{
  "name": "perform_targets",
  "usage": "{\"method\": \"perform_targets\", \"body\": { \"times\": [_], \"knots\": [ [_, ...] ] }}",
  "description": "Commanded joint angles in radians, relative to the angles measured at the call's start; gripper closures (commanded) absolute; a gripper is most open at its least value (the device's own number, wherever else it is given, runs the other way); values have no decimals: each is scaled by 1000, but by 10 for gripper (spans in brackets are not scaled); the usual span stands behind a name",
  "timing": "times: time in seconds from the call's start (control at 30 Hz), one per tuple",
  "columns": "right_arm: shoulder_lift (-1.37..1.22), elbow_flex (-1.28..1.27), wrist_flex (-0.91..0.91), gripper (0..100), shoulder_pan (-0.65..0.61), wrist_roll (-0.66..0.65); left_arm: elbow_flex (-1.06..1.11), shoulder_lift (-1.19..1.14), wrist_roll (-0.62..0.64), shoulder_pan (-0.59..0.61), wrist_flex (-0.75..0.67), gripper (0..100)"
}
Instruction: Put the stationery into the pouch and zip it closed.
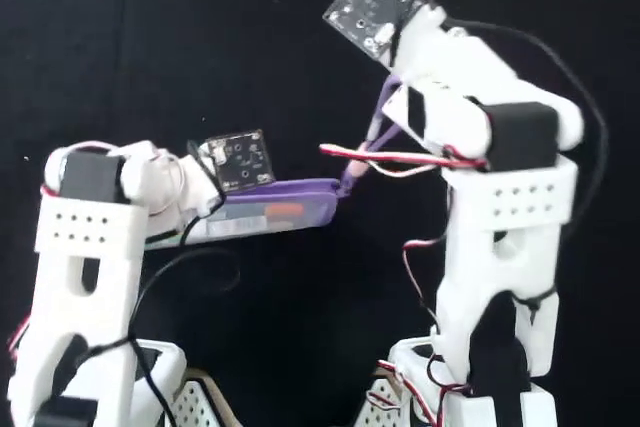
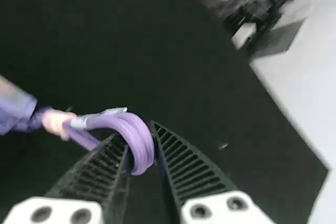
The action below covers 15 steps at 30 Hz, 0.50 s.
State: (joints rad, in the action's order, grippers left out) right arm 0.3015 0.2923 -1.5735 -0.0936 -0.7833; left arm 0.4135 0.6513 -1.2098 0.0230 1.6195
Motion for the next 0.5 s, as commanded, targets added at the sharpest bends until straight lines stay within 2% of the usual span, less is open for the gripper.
{"method": "perform_targets", "body": {
  "times": [0.0,0.17,0.33,0.47],
  "knots": [
    [36,-62,28,987,-6,-2,90,100,6,65,-114,971],
    [35,-193,86,987,11,-2,206,186,6,104,-160,971],
    [35,-420,258,987,58,-2,289,244,9,105,-160,971],
    [35,-602,411,987,95,-8,355,265,83,105,-190,971]
  ]
}}
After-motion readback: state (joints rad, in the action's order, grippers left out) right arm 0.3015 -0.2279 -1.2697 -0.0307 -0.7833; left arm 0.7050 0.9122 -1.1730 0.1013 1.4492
